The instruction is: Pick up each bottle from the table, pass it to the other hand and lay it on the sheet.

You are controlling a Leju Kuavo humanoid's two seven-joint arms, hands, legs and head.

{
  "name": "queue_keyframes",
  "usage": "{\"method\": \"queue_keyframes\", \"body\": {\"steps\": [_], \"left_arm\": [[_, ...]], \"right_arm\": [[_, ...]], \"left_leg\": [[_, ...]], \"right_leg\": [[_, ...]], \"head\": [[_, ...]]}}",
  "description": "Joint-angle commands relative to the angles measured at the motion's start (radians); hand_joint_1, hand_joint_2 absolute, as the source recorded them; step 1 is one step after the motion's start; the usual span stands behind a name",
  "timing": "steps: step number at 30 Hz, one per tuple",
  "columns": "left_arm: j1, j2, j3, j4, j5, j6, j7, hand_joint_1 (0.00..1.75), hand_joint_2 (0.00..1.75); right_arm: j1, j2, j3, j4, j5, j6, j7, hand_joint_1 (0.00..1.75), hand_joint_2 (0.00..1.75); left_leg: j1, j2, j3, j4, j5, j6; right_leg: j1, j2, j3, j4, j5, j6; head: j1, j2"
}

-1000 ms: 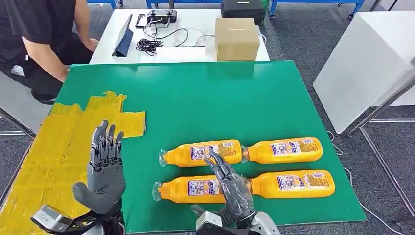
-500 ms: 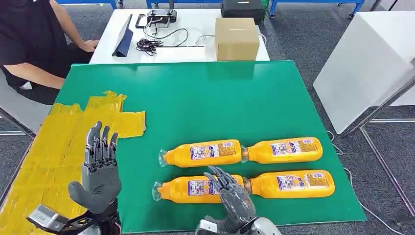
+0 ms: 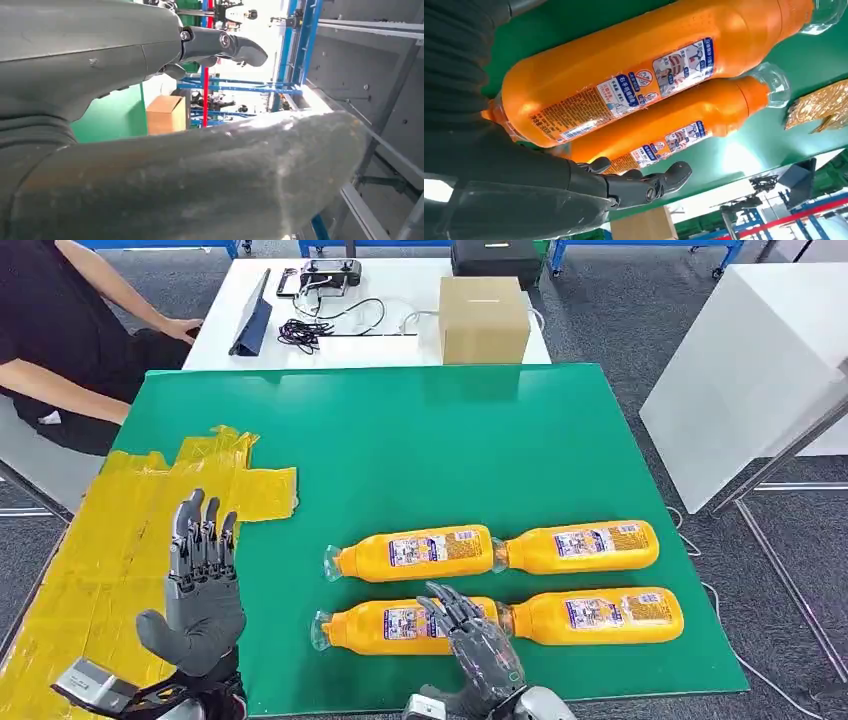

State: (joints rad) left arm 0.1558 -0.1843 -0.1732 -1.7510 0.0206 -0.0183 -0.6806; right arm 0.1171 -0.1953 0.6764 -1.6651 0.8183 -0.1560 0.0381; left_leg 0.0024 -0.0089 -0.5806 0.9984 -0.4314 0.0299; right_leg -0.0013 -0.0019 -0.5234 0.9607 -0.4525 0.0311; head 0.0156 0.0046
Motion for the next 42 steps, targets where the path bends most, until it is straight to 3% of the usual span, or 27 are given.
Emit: {"method": "queue_keyframes", "body": {"steps": [1,10,32,42], "left_arm": [[0.003,-0.009,0.039,0.007,-0.015,-0.002,0.013,0.00,0.00],[-0.007,-0.011,0.039,0.004,-0.025,-0.012,0.031,0.00,0.00],[-0.020,-0.013,0.037,0.016,-0.024,-0.021,0.042,0.00,0.00],[-0.067,-0.003,0.012,0.024,-0.007,-0.012,0.088,0.00,0.00]], "right_arm": [[-0.004,-0.033,0.034,-0.032,0.072,-0.017,0.097,0.00,1.75],[-0.058,0.001,-0.001,0.069,0.106,0.051,0.188,0.00,1.75],[-0.097,0.045,-0.033,0.163,0.105,0.104,0.172,0.00,1.75],[-0.245,0.095,0.026,0.330,0.077,0.228,0.219,0.00,1.75]], "left_leg": [[0.000,0.001,0.002,-0.001,-0.001,-0.001],[0.000,0.002,0.002,-0.001,-0.001,-0.001],[0.001,0.002,0.003,-0.001,-0.001,-0.001],[0.001,0.003,0.003,-0.002,0.000,-0.001]], "right_leg": [[0.000,0.001,0.002,-0.001,-0.001,0.000],[0.000,0.001,0.002,-0.001,0.000,0.000],[0.001,0.001,0.003,-0.002,0.000,0.000],[0.001,0.002,0.003,-0.002,0.001,0.000]], "head": [[0.000,0.000],[0.000,0.000],[0.000,0.000],[0.000,0.000]]}}
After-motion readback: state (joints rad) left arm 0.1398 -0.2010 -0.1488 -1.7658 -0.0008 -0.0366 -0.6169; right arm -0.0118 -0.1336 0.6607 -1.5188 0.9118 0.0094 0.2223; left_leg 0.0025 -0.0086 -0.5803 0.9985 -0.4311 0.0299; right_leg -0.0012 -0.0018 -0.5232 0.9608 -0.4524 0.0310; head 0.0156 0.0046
